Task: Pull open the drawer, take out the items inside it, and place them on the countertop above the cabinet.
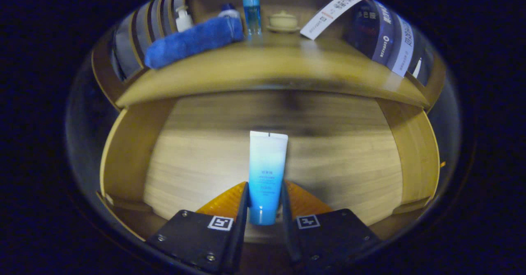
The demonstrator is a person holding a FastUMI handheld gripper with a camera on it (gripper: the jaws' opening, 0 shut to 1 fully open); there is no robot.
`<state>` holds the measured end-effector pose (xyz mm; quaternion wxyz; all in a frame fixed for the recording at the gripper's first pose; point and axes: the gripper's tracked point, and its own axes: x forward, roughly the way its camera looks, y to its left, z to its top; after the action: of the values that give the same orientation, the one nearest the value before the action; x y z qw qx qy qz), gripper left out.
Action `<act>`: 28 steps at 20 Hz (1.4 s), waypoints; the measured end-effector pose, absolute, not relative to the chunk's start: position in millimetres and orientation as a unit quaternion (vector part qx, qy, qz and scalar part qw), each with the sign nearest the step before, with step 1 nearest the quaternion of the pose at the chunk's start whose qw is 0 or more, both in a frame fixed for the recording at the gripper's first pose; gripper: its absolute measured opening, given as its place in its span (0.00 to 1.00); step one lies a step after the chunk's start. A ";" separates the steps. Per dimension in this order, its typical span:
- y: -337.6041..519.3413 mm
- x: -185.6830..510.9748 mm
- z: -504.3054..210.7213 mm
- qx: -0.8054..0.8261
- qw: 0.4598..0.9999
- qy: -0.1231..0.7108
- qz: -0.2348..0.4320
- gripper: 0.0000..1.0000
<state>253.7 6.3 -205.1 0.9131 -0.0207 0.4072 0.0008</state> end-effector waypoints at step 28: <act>6.7 277.3 1.0 0.006 0.999 0.034 -0.012 0.41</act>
<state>277.3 6.7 1.0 0.9993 0.0059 0.0341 -0.0118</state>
